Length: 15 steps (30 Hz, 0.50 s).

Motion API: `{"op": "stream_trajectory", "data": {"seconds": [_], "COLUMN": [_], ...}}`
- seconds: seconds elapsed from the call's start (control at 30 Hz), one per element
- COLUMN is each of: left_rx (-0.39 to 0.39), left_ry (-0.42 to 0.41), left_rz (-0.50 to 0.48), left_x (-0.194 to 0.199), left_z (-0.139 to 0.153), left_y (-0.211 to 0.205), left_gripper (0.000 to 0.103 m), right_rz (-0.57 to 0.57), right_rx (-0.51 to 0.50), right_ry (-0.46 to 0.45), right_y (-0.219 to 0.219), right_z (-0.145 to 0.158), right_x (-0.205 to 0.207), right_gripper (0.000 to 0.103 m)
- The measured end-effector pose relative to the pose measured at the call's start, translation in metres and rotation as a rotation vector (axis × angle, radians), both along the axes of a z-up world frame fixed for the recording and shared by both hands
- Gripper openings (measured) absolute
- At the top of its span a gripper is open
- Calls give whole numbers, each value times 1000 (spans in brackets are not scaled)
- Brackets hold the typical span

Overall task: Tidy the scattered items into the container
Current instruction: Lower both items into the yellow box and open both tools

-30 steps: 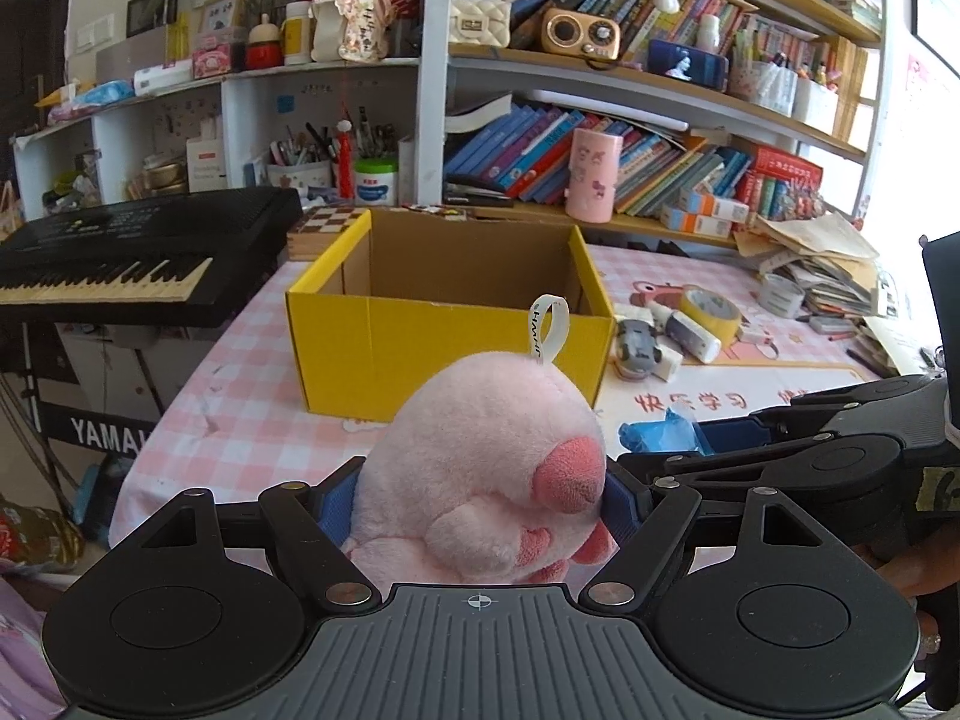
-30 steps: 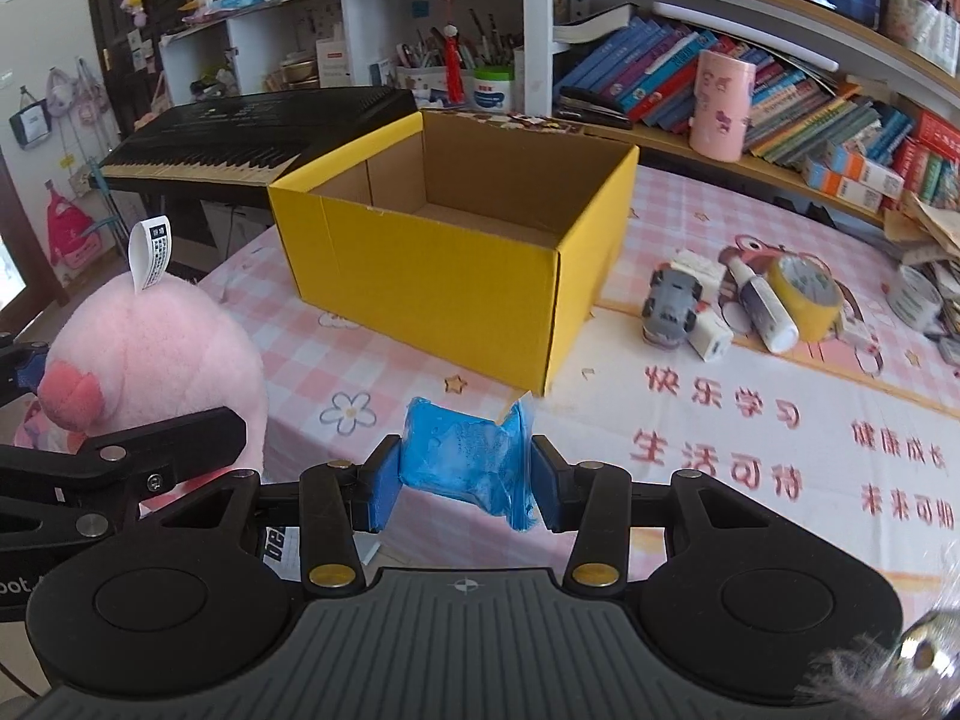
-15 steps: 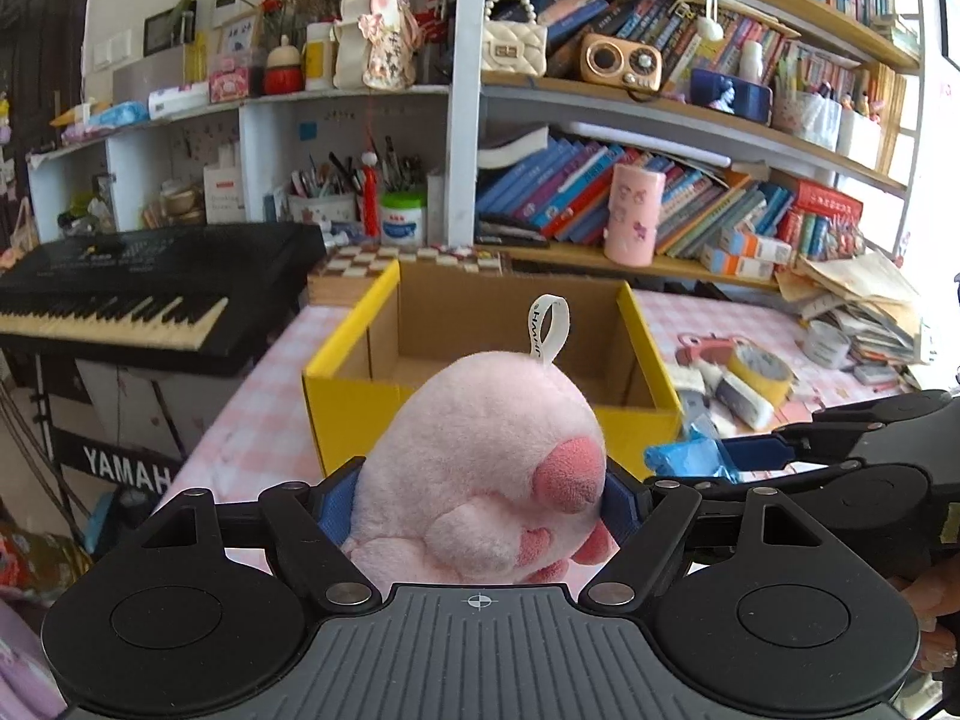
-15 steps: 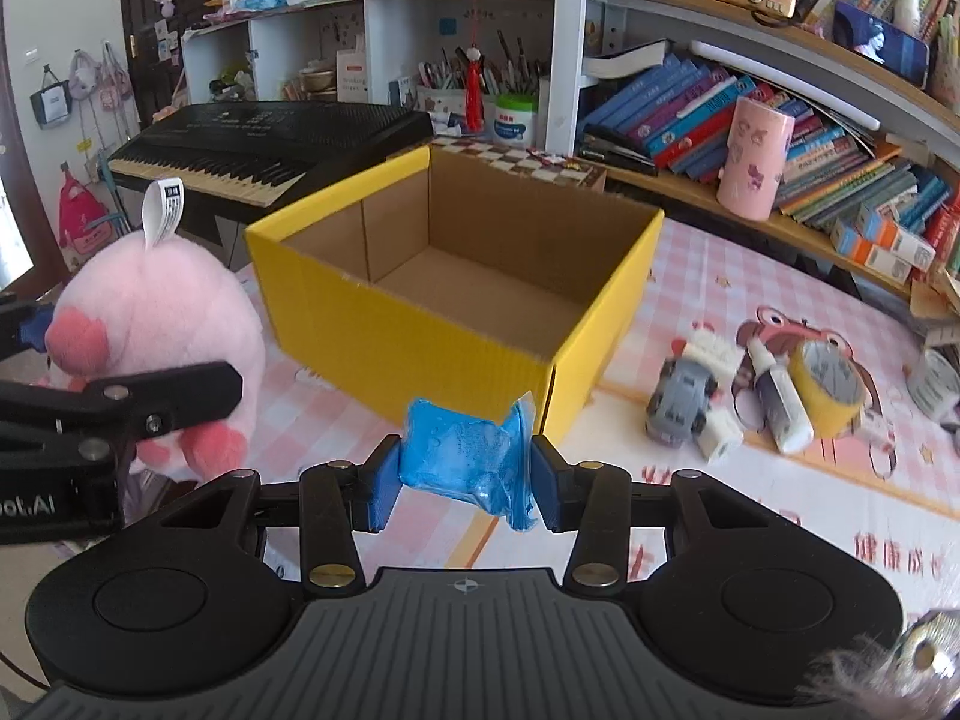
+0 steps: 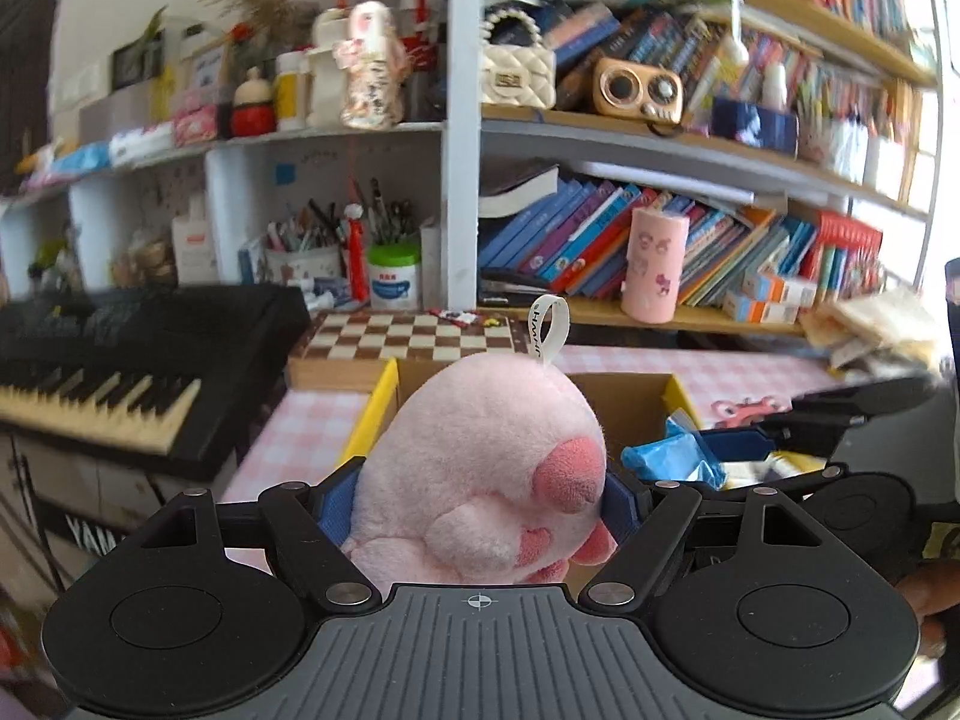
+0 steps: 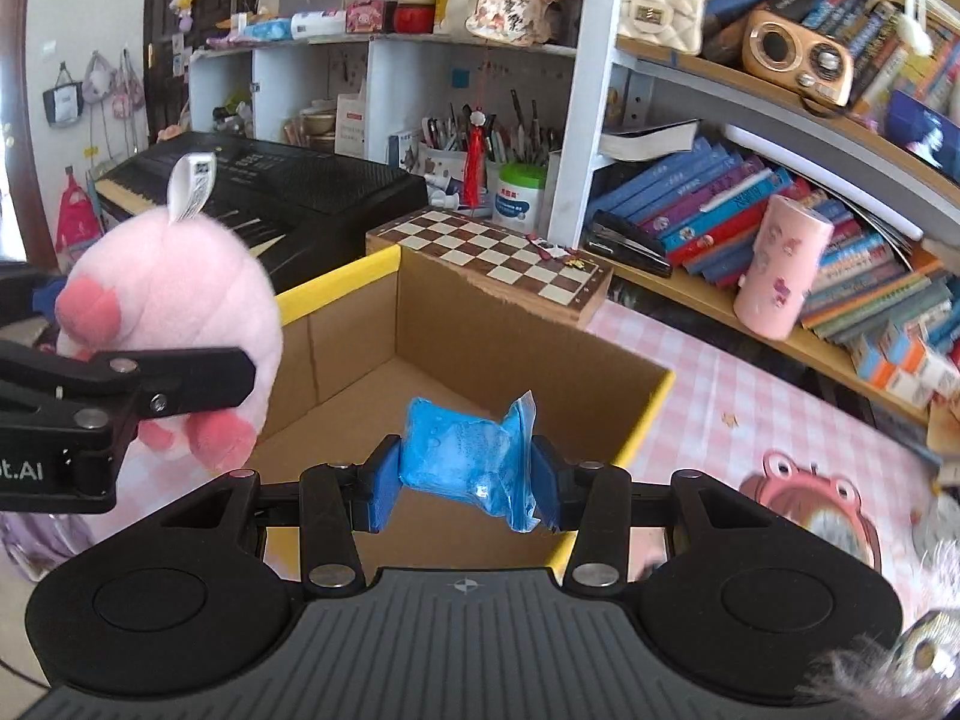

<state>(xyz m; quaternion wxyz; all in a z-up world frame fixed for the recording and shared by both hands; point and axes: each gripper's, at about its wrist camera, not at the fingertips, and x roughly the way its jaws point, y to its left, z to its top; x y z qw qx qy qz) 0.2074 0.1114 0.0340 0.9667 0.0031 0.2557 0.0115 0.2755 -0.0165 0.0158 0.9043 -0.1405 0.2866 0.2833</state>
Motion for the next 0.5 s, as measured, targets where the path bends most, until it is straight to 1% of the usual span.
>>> {"op": "stream_trajectory", "data": {"seconds": [0.13,0.23,0.37,0.5], "left_rx": [56,89,90,152], "left_ry": [39,87,160,210], "left_rz": [-28,-4,-4,-41], "left_x": [37,63,89,108], "left_z": [-6,-18,-36,-51], "left_y": [4,6,6,1], "left_gripper": [80,80,80,80], "right_rz": [63,121,196,256], "right_rx": [-73,-159,-276,-371], "right_ry": [-8,-17,-6,8], "right_y": [17,32,50,64], "right_z": [-7,-18,-36,-54], "right_x": [32,54,75,91], "right_gripper": [42,42,42,42]}}
